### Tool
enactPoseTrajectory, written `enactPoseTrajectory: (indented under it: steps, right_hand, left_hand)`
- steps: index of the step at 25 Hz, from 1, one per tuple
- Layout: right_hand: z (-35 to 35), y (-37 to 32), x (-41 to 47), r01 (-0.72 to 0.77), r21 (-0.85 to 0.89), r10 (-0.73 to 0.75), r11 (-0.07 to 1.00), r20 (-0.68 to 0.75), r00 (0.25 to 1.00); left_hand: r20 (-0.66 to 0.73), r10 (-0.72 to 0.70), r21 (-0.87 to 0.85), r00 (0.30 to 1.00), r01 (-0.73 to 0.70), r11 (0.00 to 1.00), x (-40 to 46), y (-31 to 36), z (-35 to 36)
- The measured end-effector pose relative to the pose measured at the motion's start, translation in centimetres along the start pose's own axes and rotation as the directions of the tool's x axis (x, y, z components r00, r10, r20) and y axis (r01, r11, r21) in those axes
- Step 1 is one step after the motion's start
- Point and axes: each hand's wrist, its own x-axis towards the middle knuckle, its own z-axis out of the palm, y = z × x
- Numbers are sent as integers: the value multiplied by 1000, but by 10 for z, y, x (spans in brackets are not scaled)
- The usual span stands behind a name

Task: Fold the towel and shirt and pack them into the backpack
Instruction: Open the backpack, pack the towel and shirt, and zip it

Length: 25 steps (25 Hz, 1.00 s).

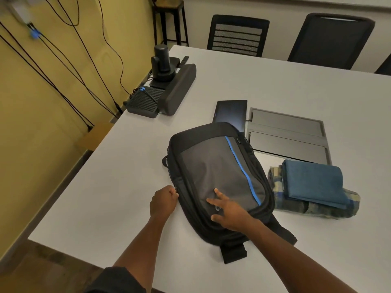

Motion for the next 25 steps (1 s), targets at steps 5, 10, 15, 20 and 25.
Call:
enactPoseTrajectory:
  steps: [5, 10, 15, 20, 25]
  right_hand:
    - [9, 1, 7, -49, -28, 49, 998, 16, 999]
    - [14, 3, 12, -58, -20, 59, 998, 27, 998]
    - [17, 0, 6, -68, -26, 69, 997, 46, 997]
    - [11, 0, 2, -36, -45, 40, 998, 82, 996]
    - [11, -9, -13, 8, -87, -15, 996, -80, 997]
  left_hand:
    - [-4, 98, 222, 995, -95, 970, -27, 12, 4]
    - [28, 87, 250, 996, -91, 964, -66, 26, 21]
    - [19, 73, 189, 997, -76, 979, -101, 37, 38]
    - [-15, 16, 99, 1000, -14, 995, -129, 50, 57]
    - [-58, -75, 65, 995, 79, 995, -137, 58, 54]
